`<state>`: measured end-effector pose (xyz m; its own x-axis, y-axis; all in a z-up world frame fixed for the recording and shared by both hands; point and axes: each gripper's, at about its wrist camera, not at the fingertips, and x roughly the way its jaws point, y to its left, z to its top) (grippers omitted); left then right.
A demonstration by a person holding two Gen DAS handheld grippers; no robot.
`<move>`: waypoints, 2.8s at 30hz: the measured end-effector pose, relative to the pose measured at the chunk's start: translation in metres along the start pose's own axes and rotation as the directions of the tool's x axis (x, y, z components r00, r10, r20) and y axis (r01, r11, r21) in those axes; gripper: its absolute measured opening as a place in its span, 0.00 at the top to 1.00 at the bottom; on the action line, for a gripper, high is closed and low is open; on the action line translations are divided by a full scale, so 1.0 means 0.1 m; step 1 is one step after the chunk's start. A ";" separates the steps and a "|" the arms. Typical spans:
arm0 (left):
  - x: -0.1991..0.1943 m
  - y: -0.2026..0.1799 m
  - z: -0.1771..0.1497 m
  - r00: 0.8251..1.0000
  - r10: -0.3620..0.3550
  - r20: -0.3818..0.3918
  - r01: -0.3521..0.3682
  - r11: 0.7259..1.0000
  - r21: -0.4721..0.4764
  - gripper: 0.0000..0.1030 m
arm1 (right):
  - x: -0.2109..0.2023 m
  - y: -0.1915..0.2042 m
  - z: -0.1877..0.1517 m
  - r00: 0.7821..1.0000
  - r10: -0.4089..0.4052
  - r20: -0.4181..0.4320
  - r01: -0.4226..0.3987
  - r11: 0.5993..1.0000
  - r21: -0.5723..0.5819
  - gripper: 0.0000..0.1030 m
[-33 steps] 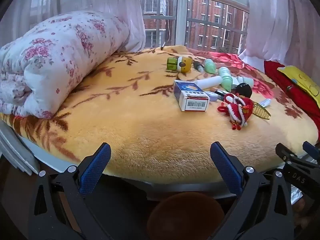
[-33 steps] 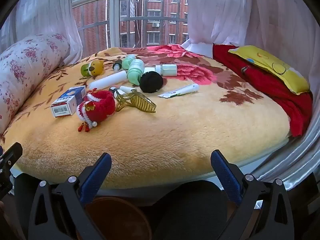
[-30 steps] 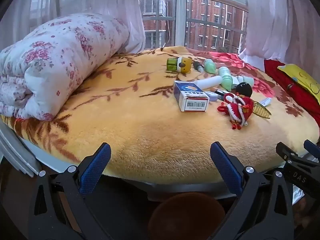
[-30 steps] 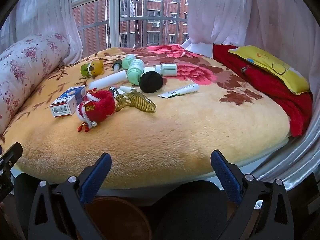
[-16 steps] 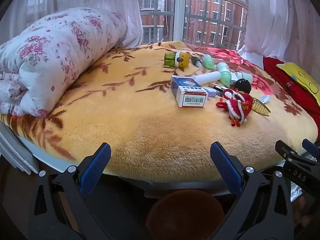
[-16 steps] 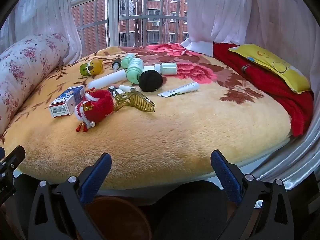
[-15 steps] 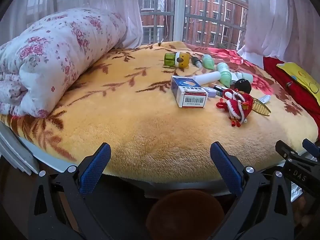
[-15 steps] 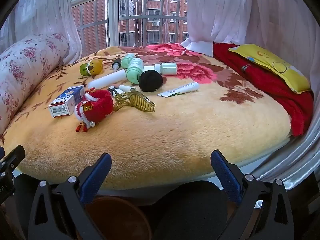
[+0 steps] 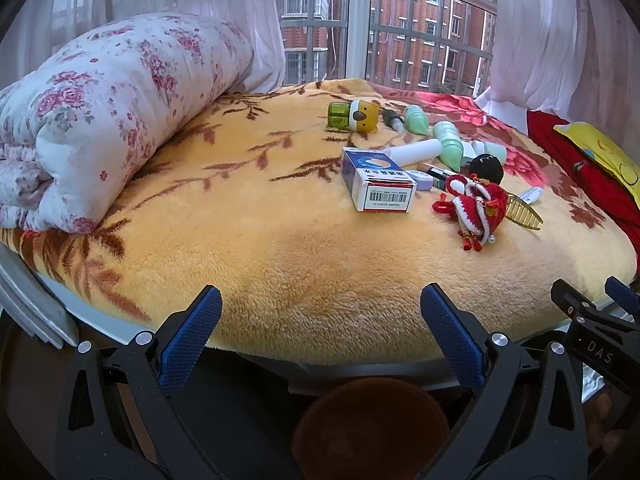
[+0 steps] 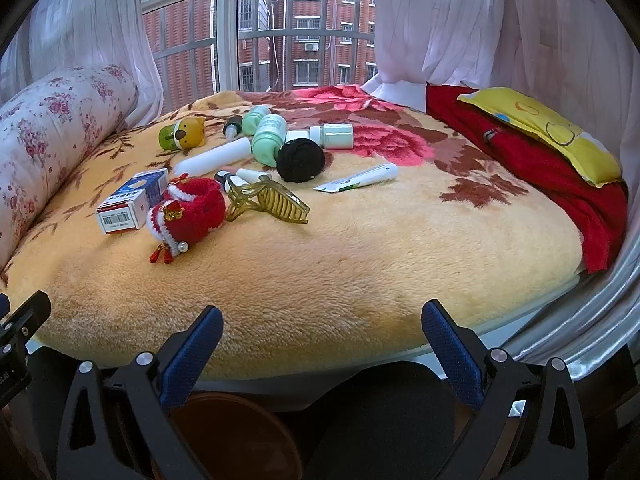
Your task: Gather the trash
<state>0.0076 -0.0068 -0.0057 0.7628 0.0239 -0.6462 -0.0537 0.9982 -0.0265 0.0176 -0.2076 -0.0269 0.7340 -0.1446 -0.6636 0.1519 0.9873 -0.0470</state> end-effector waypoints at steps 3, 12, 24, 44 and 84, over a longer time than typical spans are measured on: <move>0.00 0.00 0.00 1.000 0.001 0.002 -0.001 1.000 -0.001 0.05 | 0.00 0.00 0.00 1.000 -0.001 -0.001 0.001 1.000 -0.002 0.05; 0.00 0.00 0.01 1.000 -0.001 -0.001 0.001 1.000 -0.001 0.05 | 0.01 0.01 -0.01 1.000 -0.002 -0.004 0.002 1.000 -0.003 0.05; 0.00 0.01 0.01 1.000 0.003 0.000 -0.003 1.000 -0.002 0.05 | 0.02 0.00 -0.01 1.000 0.000 -0.005 0.000 1.000 0.001 0.05; -0.01 -0.05 0.15 1.000 -0.015 0.012 0.015 1.000 0.002 0.05 | 0.00 -0.08 0.01 1.000 -0.014 -0.002 0.014 1.000 0.006 0.05; 0.86 -0.02 0.94 0.998 0.007 -0.060 -0.007 1.000 -0.003 0.52 | 0.39 -0.28 0.53 0.994 0.101 -0.034 -0.102 0.994 -0.030 0.05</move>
<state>0.1340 -0.0018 0.0107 0.7227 0.0274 -0.6907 -0.0613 0.9978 -0.0245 0.0772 -0.2439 -0.0118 0.7224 -0.0421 -0.6902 0.0562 0.9984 -0.0020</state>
